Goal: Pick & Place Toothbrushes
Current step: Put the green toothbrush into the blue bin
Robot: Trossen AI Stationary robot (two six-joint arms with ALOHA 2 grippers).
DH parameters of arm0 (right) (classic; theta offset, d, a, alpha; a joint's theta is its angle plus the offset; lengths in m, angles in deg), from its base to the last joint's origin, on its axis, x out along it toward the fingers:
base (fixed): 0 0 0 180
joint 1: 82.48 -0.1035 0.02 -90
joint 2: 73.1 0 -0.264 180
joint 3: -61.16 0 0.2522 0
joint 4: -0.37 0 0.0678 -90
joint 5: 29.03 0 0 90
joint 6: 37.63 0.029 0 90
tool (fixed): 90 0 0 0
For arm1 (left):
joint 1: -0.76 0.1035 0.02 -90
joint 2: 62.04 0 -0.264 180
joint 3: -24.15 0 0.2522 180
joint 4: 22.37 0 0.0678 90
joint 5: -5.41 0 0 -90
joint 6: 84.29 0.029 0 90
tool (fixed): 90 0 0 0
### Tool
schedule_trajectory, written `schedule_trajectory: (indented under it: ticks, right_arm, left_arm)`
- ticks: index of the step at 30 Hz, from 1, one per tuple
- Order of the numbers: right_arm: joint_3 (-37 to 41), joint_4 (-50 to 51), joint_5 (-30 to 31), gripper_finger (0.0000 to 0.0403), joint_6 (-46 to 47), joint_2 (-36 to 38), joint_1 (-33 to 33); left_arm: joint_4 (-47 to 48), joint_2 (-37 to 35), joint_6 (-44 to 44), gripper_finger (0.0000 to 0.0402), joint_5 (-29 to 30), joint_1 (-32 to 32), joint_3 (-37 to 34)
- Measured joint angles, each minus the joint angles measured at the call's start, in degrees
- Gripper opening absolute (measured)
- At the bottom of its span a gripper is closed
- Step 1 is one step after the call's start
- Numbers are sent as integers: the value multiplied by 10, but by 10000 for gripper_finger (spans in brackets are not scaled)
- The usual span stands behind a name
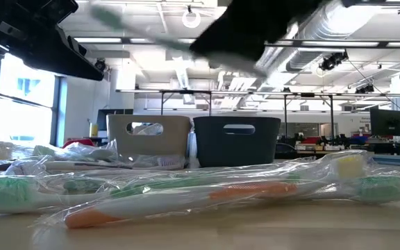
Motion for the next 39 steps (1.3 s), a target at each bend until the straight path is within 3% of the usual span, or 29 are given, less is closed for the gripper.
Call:
schedule_trajectory:
  ticks: [9, 18, 27, 39]
  right_arm:
    - [0, 51, 182, 17, 1, 120, 0]
    - [0, 69, 384, 18, 73, 141, 22]
    - [2, 185, 397, 18, 250, 132, 81]
    - [49, 154, 379, 18, 323, 69, 128]
  left_arm:
    - [3, 0, -2, 3, 0, 0, 0]
    - [6, 0, -1, 3, 0, 0, 0]
    - [12, 0, 0, 3, 0, 0, 0]
    - [32, 0, -1, 3, 2, 0, 0]
